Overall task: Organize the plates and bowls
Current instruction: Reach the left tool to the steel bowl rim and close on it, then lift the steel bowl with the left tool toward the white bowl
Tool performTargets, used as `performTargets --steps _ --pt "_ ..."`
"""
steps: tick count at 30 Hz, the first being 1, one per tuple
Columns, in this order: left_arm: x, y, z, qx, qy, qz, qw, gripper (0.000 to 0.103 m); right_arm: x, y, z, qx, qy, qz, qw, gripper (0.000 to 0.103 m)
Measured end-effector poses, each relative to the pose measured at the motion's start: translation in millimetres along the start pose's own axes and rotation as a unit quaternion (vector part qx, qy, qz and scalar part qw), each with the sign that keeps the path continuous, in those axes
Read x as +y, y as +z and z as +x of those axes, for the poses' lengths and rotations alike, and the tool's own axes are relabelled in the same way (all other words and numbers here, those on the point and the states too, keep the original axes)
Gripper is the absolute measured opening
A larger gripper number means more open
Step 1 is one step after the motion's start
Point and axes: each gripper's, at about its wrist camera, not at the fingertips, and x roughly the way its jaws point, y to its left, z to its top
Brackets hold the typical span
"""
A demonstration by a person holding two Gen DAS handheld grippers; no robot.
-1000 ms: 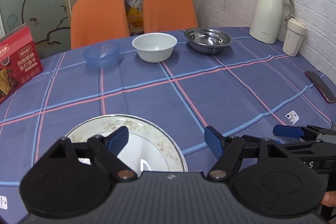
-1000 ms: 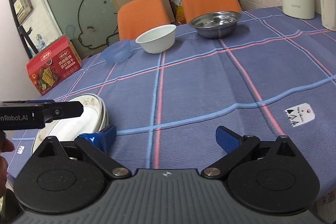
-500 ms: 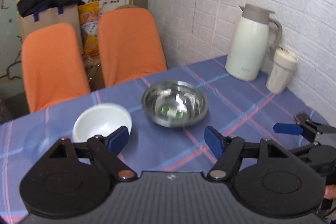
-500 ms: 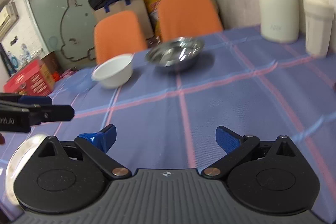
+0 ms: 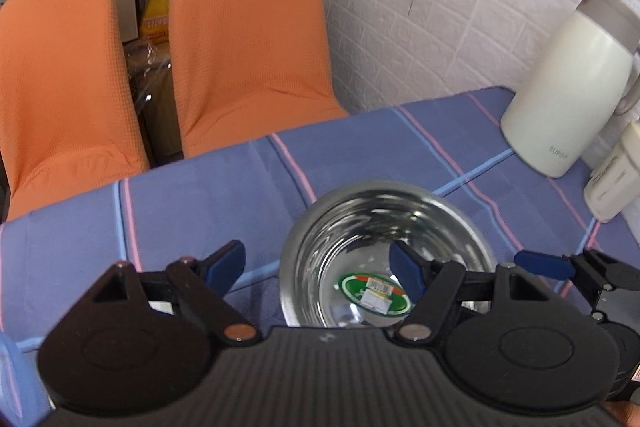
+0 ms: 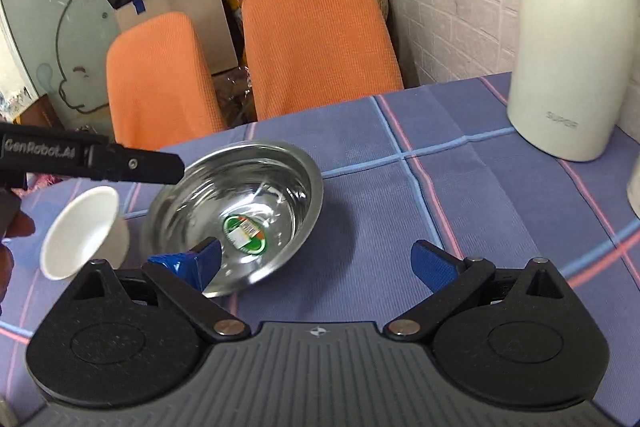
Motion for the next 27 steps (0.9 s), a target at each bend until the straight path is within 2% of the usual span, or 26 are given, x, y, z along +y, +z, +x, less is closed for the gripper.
performTargets --steps 4,8,9,10,11,13,17,20,24,25,27 --pt "-5.2 -3.2 14.2 0.007 0.000 0.010 0.9999 0.071 0.7 0.1 22.2 0.017 -0.004 -0.010 1.000 0.089" --pt "-11.2 -6.3 22.8 0.015 -0.004 0.022 0.9996 0.070 3.9 0.5 29.1 0.013 0.007 -0.015 1.000 0.089" --pt "-11.5 -7.1 24.2 0.017 -0.004 0.023 0.9996 0.066 4.8 0.6 30.9 0.013 0.011 -0.018 1.000 0.089" --pt "-11.2 -7.9 25.7 0.024 -0.007 0.023 0.9994 0.057 6.6 1.2 32.9 0.015 0.013 -0.020 1.000 0.089" --pt "-9.8 -7.8 28.8 0.032 -0.008 0.019 0.9993 0.055 7.6 0.4 33.7 0.016 0.015 -0.023 1.000 0.089" --pt "-7.4 -9.4 32.3 0.040 -0.008 0.016 0.9990 0.040 9.6 -3.5 33.7 0.016 0.017 -0.030 0.999 0.088" --pt "-8.9 -11.0 31.7 0.043 -0.013 0.012 0.9989 0.039 11.1 -7.2 29.9 0.009 0.013 -0.037 0.999 0.087" --pt "-10.8 -11.6 31.2 0.053 -0.032 0.012 0.9980 0.039 16.0 -5.8 31.6 0.012 0.016 -0.042 0.999 0.087" --pt "-16.1 -16.5 27.8 0.064 -0.025 0.025 0.9973 0.039 30.6 -4.4 32.5 0.029 0.049 -0.055 0.997 0.087" --pt "-16.0 -18.0 25.3 0.069 -0.030 0.023 0.9969 0.039 32.8 -4.6 30.7 0.037 0.055 -0.054 0.996 0.090" --pt "-16.8 -22.3 19.1 0.079 -0.037 0.014 0.9961 0.039 37.1 -5.1 25.9 0.044 0.054 -0.055 0.996 0.090"
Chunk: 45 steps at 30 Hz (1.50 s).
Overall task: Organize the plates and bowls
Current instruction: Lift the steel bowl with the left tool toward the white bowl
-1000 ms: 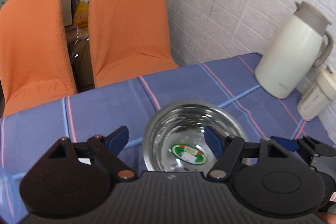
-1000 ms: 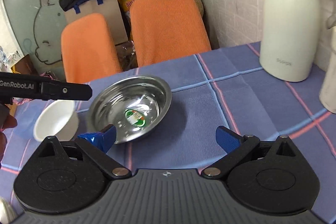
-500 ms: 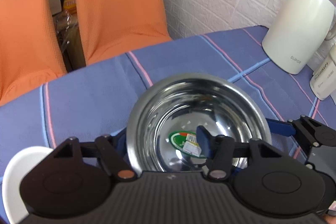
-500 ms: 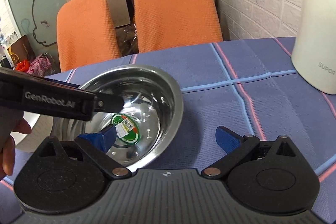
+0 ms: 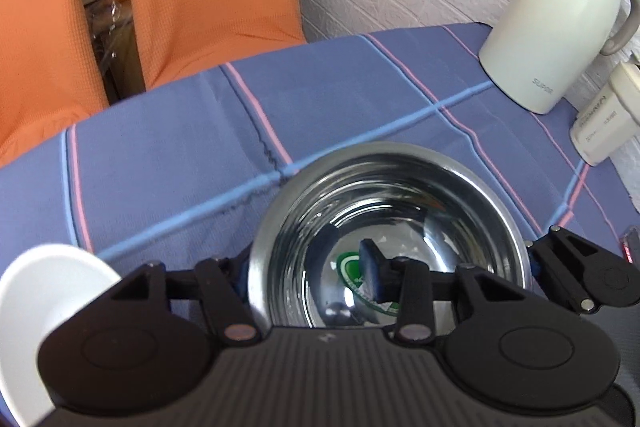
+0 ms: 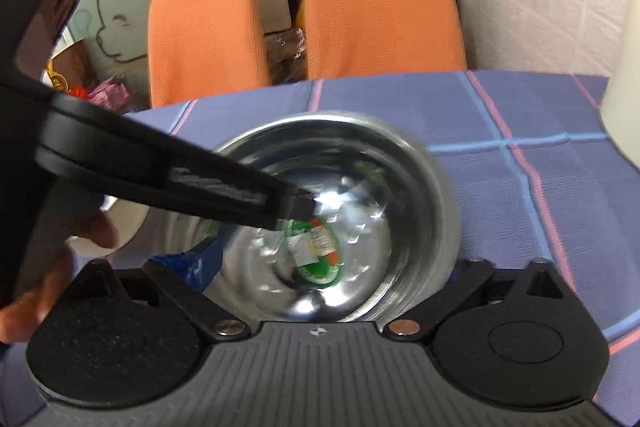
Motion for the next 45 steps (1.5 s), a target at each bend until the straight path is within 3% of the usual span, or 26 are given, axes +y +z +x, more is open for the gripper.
performTargets --steps 7,16,22,30,35,39,42,45 --pt "-30.2 -47.3 -44.1 -0.002 0.006 0.008 0.9999 0.039 12.6 -15.4 -32.3 0.007 0.002 -0.001 1.000 0.090" --pt "-56.6 -147.7 -111.2 -0.005 0.023 0.010 0.9997 0.042 54.4 -79.4 -105.7 -0.002 0.019 -0.001 1.000 0.090" --pt "-59.2 -191.6 -131.6 -0.001 0.015 0.010 0.9998 0.042 86.6 -123.8 -137.0 -0.002 0.037 -0.002 0.999 0.090" --pt "-66.8 -217.9 -120.4 0.006 -0.005 0.010 0.9999 0.043 93.8 -147.6 -144.5 0.014 0.029 0.010 0.999 0.090" --pt "-68.8 -223.0 -116.2 -0.004 0.014 0.017 0.9997 0.044 95.4 -165.3 -145.7 0.027 0.036 0.020 0.999 0.090" --pt "-65.7 -221.7 -118.0 -0.020 0.014 0.010 0.9996 0.066 98.8 -166.2 -143.7 0.020 0.036 0.007 0.999 0.090" --pt "-60.4 -220.6 -131.2 -0.042 0.023 0.009 0.9988 0.073 89.5 -167.2 -146.3 0.019 0.049 0.013 0.999 0.089" --pt "-51.1 -217.4 -148.6 -0.063 0.024 -0.001 0.9977 0.073 74.0 -170.7 -157.9 0.011 0.044 0.041 0.998 0.089"
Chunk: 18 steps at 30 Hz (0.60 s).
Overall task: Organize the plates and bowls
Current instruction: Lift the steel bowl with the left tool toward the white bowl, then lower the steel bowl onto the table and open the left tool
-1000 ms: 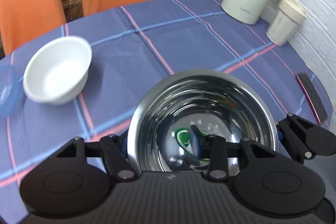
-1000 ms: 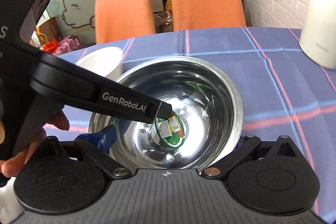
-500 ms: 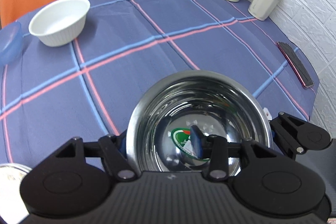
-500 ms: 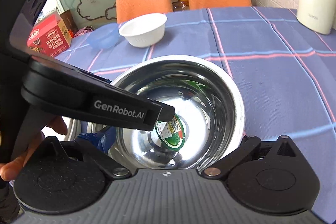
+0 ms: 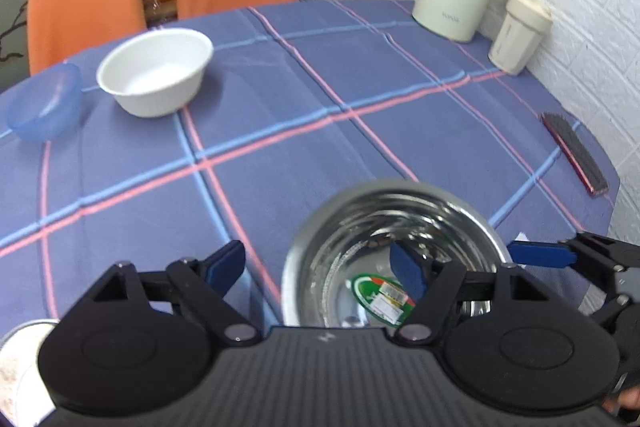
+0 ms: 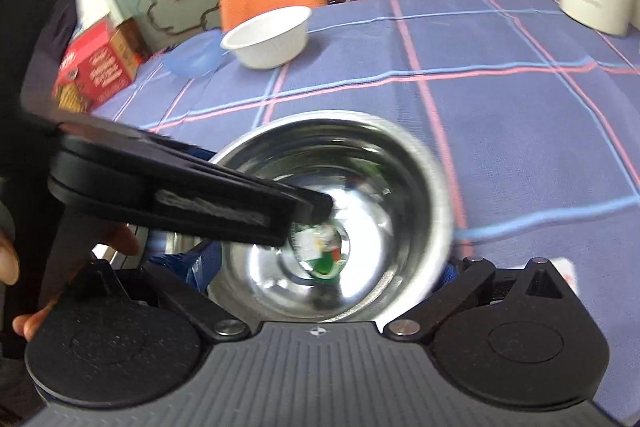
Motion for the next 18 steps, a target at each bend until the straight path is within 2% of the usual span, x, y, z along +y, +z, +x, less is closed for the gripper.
performTargets --steps 4,8,13,18 --pt "21.1 8.0 -21.4 -0.027 0.019 -0.020 0.9993 0.073 -24.6 -1.1 -26.4 -0.032 -0.016 0.036 0.999 0.089" --pt "50.0 14.2 -37.0 -0.037 0.045 -0.046 0.9972 0.073 -42.4 6.6 -40.2 -0.053 -0.032 0.055 0.997 0.089" --pt "83.2 12.0 -46.9 -0.038 0.078 -0.070 0.9938 0.073 -42.9 23.5 -37.7 -0.059 -0.036 0.038 0.997 0.089" --pt "109.2 16.2 -44.8 -0.038 0.083 -0.087 0.9921 0.073 -30.1 42.0 -24.1 -0.058 -0.017 0.009 0.998 0.089"
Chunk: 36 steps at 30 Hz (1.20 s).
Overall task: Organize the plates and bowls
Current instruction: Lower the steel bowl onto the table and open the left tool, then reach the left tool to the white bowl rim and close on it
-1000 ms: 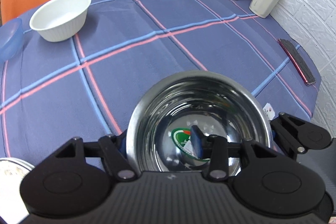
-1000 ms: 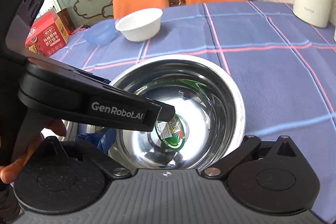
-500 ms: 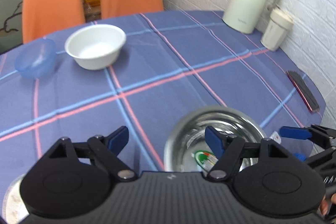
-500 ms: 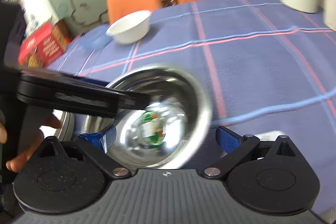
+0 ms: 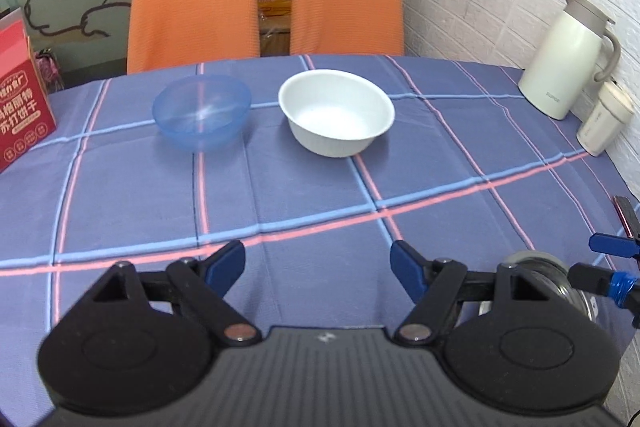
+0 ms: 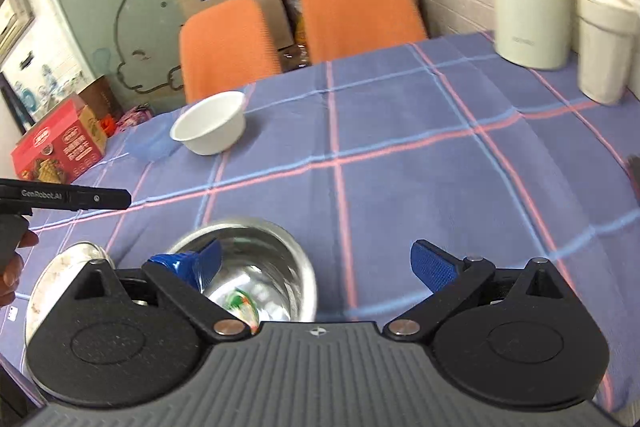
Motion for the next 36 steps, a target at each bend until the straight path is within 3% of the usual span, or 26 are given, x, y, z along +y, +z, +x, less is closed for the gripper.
performTargets --steps 4,8,11,13,18,23,36 --pt "2.6 32.3 8.1 -0.014 0.000 0.011 0.9998 0.073 21.0 13.7 21.3 0.013 0.013 -0.034 0.999 0.089" --pt "6.2 88.6 22.3 -0.040 -0.031 0.018 0.9985 0.073 47.5 38.7 45.2 0.030 0.014 -0.094 0.995 0.089" --pt "13.3 121.6 48.4 -0.024 -0.073 0.016 0.9969 0.073 65.0 64.0 65.4 0.031 0.002 -0.148 0.989 0.089" --pt "21.2 133.4 70.0 -0.007 -0.081 -0.001 0.9967 0.073 71.6 80.3 82.2 0.034 -0.003 -0.163 0.986 0.089" --pt "37.3 137.8 108.6 0.012 -0.087 -0.023 0.9959 0.073 72.5 100.9 128.4 0.053 -0.008 -0.166 0.985 0.089" --pt "39.5 137.7 130.8 0.021 -0.049 -0.012 0.9985 0.073 67.3 99.5 159.7 0.084 0.008 -0.158 0.984 0.089" --pt "33.9 137.5 160.8 0.036 -0.048 -0.005 0.9982 0.073 90.6 104.4 194.0 0.108 0.005 -0.211 0.971 0.089"
